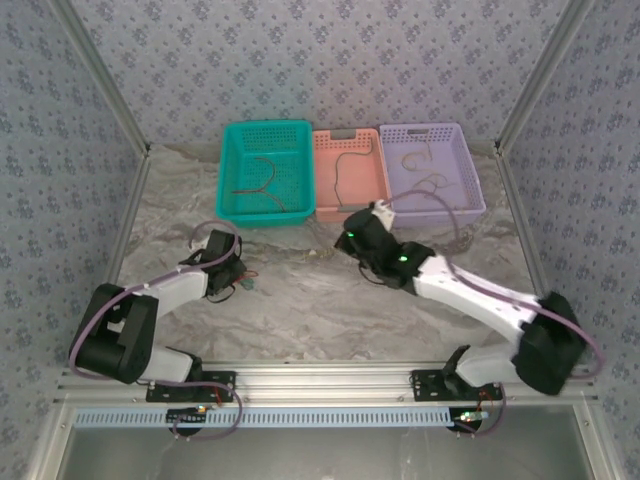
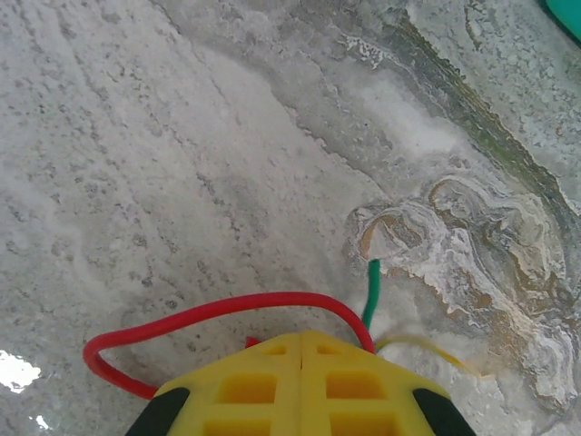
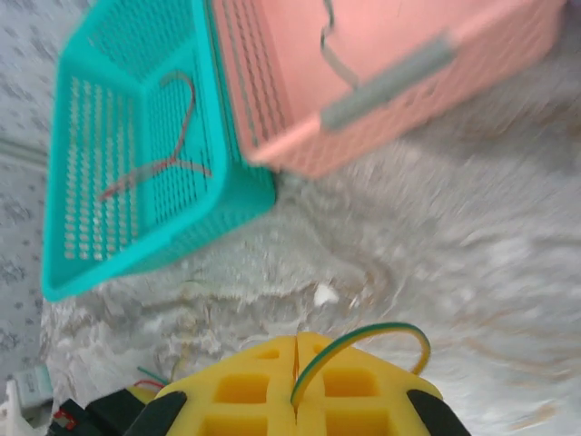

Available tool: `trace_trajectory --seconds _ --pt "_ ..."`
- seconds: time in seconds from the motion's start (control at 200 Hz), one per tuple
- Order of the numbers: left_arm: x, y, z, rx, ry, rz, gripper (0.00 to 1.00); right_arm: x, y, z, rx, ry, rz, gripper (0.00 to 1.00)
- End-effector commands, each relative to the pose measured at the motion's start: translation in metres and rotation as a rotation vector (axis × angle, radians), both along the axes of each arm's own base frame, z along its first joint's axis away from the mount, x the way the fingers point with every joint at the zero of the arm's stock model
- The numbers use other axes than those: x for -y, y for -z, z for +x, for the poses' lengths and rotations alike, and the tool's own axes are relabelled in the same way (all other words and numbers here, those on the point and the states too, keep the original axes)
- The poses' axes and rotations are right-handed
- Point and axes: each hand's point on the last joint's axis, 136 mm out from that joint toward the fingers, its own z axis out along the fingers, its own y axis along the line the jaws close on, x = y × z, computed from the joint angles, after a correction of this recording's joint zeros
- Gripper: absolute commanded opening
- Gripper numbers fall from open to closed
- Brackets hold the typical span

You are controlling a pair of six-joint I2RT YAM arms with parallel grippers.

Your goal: Untangle the cables

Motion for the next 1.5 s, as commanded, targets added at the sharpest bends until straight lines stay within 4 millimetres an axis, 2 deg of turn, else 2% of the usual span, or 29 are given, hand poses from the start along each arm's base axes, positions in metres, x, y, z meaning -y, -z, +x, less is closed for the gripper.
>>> trace_trajectory --seconds 0.0,0.08,0.235,0.335,0.435,0.515,0.615,0.824,0.884,0.954,1.074,1.114,1.124,1.139,1.219,1.334,1.424,1.494 --pt "-0.010 0.002 -0.009 -0.026 -0.004 0.050 0.00 0.058 -0.006 -0.015 0.021 0.064 -0.169 0.00" --pt "-0.009 -0.001 -0.009 -0.019 0.000 0.047 0.00 0.076 -0.023 -0.022 0.059 0.062 -0.147 0.00" --pt "-0.005 -0.005 -0.007 -0.009 0.014 0.038 0.00 0.077 -0.027 -0.023 0.035 -0.011 -0.164 0.00" --pt "-0.005 -0.007 -0.006 -0.018 0.019 0.053 0.00 0.092 -0.033 -0.027 0.046 0.032 -0.189 0.00" --pt "-0.008 -0.009 -0.007 -0.017 0.021 0.068 0.00 0.111 -0.052 -0.030 0.090 0.067 -0.167 0.00" --pt "-0.009 -0.010 -0.007 -0.015 0.019 0.077 0.00 0.119 -0.067 -0.032 0.114 0.069 -0.167 0.00" --pt "-0.007 -0.012 -0.004 -0.011 0.028 0.071 0.07 0.117 -0.088 -0.033 0.153 0.045 -0.157 0.00" --pt "0.001 -0.015 0.002 -0.010 0.056 0.061 0.12 0.112 -0.121 -0.036 0.240 0.011 -0.119 0.00" --pt "-0.001 -0.015 0.002 -0.015 0.056 0.075 0.11 0.121 -0.129 -0.040 0.269 0.047 -0.114 0.00" --pt "-0.004 -0.013 0.002 -0.021 0.052 0.094 0.00 0.134 -0.142 -0.047 0.309 0.090 -0.102 0.00" --pt "-0.011 -0.010 0.000 -0.034 0.039 0.130 0.00 0.159 -0.165 -0.062 0.360 0.170 -0.106 0.00" --pt "-0.013 -0.009 0.000 -0.038 0.035 0.139 0.00 0.163 -0.166 -0.064 0.360 0.181 -0.117 0.00" --pt "-0.013 -0.009 0.000 -0.039 0.035 0.140 0.00 0.165 -0.176 -0.067 0.383 0.184 -0.105 0.00" --pt "-0.014 -0.008 0.000 -0.040 0.035 0.141 0.00 0.166 -0.181 -0.069 0.394 0.184 -0.102 0.00" --pt "-0.011 -0.009 0.002 -0.030 0.037 0.124 0.00 0.154 -0.192 -0.062 0.414 0.135 -0.079 0.00" --pt "-0.003 -0.017 0.006 -0.004 0.046 0.086 0.00 0.107 -0.190 -0.041 0.361 -0.050 -0.040 0.00" --pt "0.008 -0.034 0.009 0.038 0.081 0.062 0.00 0.085 -0.199 -0.038 0.372 -0.124 -0.072 0.00" --pt "0.017 -0.054 0.010 0.081 0.113 0.048 0.15 0.081 -0.212 -0.042 0.394 -0.138 -0.112 0.00"
